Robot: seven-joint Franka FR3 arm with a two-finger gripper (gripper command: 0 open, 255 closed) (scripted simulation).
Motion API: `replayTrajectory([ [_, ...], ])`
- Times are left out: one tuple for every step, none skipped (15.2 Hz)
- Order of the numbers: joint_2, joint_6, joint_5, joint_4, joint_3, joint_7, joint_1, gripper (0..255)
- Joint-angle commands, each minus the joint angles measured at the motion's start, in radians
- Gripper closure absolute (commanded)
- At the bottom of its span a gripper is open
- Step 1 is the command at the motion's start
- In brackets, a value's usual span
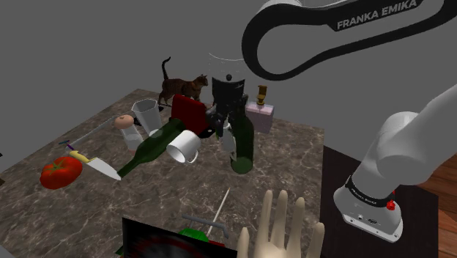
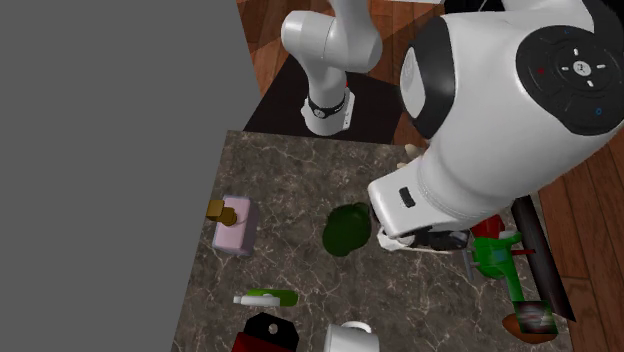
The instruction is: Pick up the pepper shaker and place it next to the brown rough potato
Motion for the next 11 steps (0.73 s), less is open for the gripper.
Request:
replayTrajectory([
  [0.067,0.008,-0.027,0.058,0.042,0.056,-0.002,255],
  [0.105,0.008,-0.046,0.093,0.063,0.085,-0.003,255],
  [0.145,0.007,-0.068,0.13,0.084,0.116,-0.004,255],
  [0.186,0.004,-0.093,0.169,0.104,0.147,-0.003,255],
  [0.229,0.0,-0.12,0.209,0.123,0.18,0.0,255],
  [0.274,-0.006,-0.15,0.25,0.141,0.213,0.005,255],
  [0.32,-0.013,-0.182,0.294,0.157,0.246,0.014,255],
  [0.367,-0.023,-0.216,0.339,0.17,0.28,0.025,255],
  [0.416,-0.035,-0.251,0.387,0.181,0.312,0.04,255],
  [0.465,-0.049,-0.287,0.436,0.19,0.344,0.059,255],
  [0.515,-0.066,-0.323,0.488,0.195,0.374,0.082,255],
])
